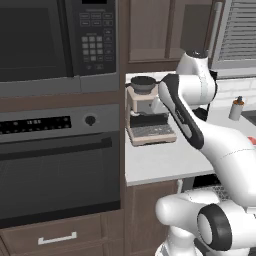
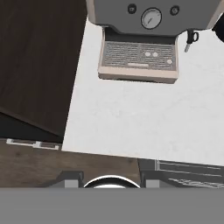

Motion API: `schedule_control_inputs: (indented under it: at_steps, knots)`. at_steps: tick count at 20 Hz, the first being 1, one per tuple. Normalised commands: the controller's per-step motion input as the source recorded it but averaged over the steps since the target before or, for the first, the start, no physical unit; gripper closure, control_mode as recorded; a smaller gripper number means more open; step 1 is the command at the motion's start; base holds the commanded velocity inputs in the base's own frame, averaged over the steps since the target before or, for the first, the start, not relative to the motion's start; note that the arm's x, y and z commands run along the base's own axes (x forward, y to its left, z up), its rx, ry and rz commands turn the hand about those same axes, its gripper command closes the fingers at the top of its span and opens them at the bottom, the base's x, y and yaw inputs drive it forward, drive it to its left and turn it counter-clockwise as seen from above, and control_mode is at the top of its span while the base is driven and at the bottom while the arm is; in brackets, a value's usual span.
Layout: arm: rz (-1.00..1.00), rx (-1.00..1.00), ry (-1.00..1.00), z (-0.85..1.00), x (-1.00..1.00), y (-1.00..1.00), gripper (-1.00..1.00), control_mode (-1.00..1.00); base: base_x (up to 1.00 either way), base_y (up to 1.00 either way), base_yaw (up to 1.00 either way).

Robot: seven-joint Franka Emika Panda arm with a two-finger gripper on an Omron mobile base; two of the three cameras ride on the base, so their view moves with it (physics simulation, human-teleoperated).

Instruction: Pick up the cup and bowl from the counter, place them in the dishwasher, and close the dishwasher door.

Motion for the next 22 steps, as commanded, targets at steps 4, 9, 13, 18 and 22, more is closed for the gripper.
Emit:
schedule_control_inputs:
  at_steps: [4,9,13,18,22]
  knots:
    - [-0.03,0.0,0.01,-0.02,-0.07,-0.08,-1.0,-1.0,0.0,0.0,0.0]
    - [-0.23,0.0,0.01,0.0,-0.58,-0.65,-1.0,-1.0,0.0,0.0,0.0]
    - [-0.12,0.0,0.07,-0.07,-0.09,-0.69,-1.0,-1.0,0.0,0.0,0.0]
    - [0.0,0.0,0.04,-0.08,0.1,-0.7,-1.0,-1.0,0.0,0.0,0.0]
    - [-0.01,0.0,0.0,-0.04,0.0,-0.51,-1.0,-1.0,0.0,0.0,0.0]
